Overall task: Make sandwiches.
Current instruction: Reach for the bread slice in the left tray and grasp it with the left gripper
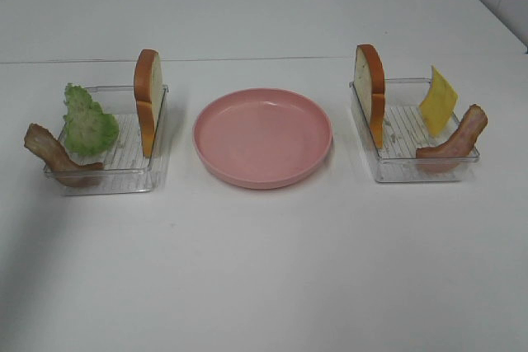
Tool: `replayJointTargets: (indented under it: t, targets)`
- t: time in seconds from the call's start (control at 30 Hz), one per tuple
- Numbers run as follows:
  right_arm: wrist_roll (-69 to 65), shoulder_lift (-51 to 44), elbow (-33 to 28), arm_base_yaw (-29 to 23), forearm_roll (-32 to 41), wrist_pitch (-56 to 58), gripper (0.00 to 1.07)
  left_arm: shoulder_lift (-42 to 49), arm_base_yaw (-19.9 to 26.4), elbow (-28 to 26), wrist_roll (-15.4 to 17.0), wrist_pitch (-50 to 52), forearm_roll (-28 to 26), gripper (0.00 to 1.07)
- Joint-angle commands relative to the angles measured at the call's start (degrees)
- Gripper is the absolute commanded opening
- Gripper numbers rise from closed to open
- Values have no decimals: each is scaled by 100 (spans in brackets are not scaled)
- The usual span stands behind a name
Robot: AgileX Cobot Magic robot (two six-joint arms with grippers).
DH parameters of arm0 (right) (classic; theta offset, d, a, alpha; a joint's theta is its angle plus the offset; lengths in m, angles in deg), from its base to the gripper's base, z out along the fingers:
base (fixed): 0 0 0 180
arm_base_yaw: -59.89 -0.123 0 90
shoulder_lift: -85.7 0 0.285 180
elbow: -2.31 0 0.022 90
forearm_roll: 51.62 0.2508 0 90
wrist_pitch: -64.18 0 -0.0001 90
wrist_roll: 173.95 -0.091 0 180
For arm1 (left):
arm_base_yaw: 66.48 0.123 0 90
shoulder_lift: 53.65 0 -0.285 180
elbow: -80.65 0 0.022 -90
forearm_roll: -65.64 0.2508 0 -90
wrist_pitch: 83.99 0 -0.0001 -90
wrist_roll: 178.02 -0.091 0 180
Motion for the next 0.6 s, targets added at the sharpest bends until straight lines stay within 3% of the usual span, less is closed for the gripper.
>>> replayJointTargets:
  t: [0.03,0.13,0.23,0.37,0.4,0.6]
  targets:
    - [46,-178,-23,-11,23,-46,80,-745,-86,-493,-126,-567,-218,100]
    - [46,-178,-23,-11,23,-46,80,-1358,-298,-819,-126,-567,-183,100]
    - [46,-178,-23,-11,23,-46,80,-1994,-905,-1054,-109,-567,-178,100]
    - [46,-178,-23,-11,23,-46,80,-2492,-1352,-1238,-52,-567,-178,100]
    - [46,-178,-23,-11,23,-46,80,-2796,-1650,-1341,17,-567,-132,100]
    - [46,-178,-23,-11,23,-46,80,-3558,-2097,-1742,367,-567,74,100]
